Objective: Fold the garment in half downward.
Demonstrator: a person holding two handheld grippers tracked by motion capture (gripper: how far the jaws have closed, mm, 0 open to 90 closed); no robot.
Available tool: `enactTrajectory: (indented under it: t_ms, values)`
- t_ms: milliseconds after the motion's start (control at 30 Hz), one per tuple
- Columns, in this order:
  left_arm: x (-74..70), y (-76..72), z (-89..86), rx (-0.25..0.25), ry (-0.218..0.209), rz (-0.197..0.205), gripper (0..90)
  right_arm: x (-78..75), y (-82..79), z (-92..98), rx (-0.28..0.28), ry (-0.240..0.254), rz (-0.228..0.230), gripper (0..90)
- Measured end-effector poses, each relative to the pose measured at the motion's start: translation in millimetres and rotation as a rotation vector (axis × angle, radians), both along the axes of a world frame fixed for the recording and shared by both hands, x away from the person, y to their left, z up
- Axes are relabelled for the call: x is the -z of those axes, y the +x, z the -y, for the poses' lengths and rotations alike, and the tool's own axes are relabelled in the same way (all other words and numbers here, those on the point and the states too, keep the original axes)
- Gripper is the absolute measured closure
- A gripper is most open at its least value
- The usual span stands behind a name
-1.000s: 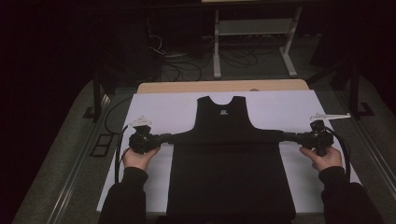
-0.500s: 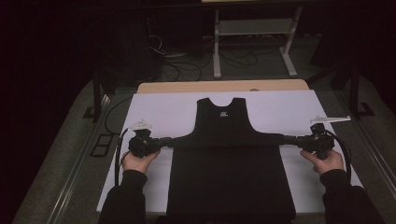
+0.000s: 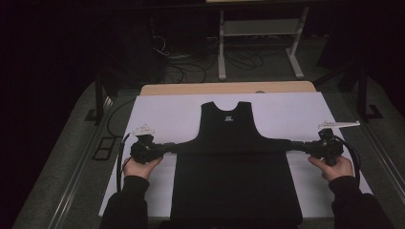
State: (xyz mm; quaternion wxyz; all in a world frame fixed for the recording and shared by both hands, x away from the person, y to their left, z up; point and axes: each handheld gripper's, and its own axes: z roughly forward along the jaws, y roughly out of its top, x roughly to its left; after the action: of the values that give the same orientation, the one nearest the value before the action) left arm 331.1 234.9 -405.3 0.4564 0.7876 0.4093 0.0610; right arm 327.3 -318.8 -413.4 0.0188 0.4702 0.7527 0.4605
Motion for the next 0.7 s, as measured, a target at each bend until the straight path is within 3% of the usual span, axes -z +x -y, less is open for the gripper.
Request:
enactTrajectory:
  t_ms: [700]
  values:
    - [7.1,-15.9,-0.3,0.027,0.024,-0.049,86.6,5.4,-15.9,-2.1,-0.03,-0.017,-0.06,84.3]
